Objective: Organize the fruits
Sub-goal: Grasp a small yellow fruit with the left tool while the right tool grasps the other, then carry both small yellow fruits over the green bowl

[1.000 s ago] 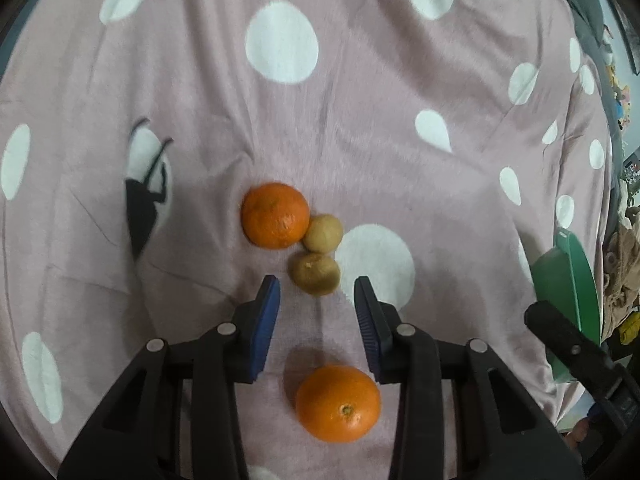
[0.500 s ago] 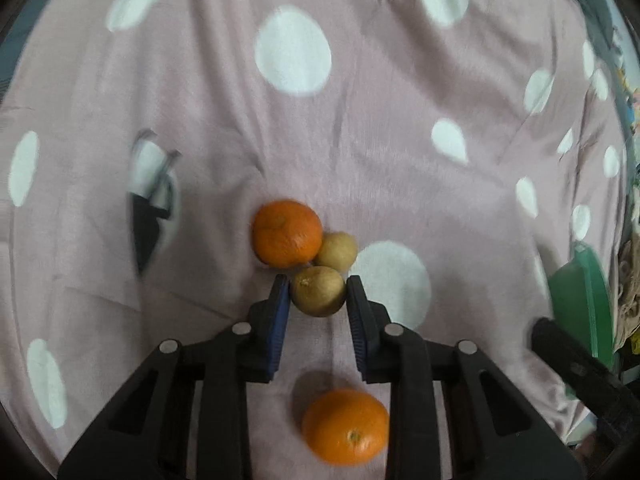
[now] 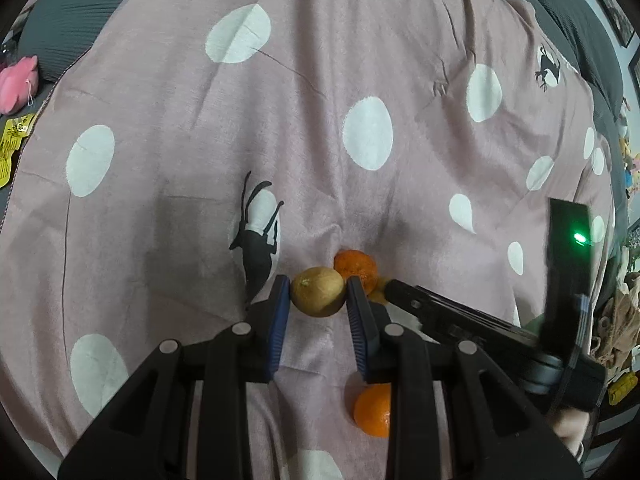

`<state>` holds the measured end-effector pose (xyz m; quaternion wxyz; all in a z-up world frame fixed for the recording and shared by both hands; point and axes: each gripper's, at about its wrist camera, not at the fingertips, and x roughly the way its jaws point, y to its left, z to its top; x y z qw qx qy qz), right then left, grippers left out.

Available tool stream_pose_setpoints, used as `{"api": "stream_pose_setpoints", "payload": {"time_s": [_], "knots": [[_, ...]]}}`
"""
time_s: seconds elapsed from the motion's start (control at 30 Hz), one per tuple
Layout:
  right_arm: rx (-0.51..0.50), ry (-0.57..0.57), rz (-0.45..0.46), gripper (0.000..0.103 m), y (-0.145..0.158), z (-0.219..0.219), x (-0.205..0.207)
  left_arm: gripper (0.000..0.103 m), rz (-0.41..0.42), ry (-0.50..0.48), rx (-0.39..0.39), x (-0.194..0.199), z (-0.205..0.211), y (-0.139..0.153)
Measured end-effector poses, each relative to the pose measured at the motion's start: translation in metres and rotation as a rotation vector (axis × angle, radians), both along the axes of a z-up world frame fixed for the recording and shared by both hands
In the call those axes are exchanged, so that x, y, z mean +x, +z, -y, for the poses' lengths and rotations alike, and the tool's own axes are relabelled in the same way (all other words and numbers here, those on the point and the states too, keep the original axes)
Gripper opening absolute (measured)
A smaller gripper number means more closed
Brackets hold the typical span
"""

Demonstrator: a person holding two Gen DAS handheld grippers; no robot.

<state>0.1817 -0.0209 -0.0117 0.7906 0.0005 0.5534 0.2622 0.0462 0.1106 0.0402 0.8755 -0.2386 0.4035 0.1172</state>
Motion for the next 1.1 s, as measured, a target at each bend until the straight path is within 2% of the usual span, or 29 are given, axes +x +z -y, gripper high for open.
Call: {"api": "stream_pose_setpoints", "payload": {"time_s": [0.33, 0.43, 0.57, 0.63, 0.7, 0.83, 0.97, 1.1], "knots": [[-0.033, -0.012, 0.017, 0.032, -0.007, -0.013, 0.003, 0.028, -0.010, -0.013, -0.007, 0.006, 0.003, -0.003], [-0.019, -0.011, 0.001, 0.025, -0.007, -0.011, 0.004, 0.028, -0.012, -0.022, -0.002, 0.009, 0.009, -0.003], [-0.047, 0.014, 0.035, 0.025, -0.005, -0.014, -0.004, 0.028, -0.009, -0.029, 0.004, 0.010, 0.012, -0.003], [-0.034, -0.005, 0.015, 0.024, -0.004, -0.012, -0.004, 0.028, -0.007, -0.032, 0.006, 0.011, 0.013, -0.002], [-0.008, -0.012, 0.001, 0.024, 0.000, -0.005, -0.006, 0.028, -0.004, -0.034, 0.007, 0.009, 0.013, -0.001], [-0.028, -0.024, 0.046, 0.024, 0.008, 0.018, -0.017, 0.028, -0.006, -0.045, 0.008, 0.010, 0.017, -0.001], [-0.033, -0.078, 0.046, 0.024, 0.011, 0.056, -0.025, 0.028, -0.014, -0.066, 0.022, 0.012, 0.026, -0.001], [-0.044, -0.149, 0.089, 0.024, 0.016, 0.097, -0.042, 0.028, -0.012, -0.091, 0.039, 0.013, 0.036, -0.001]]}}
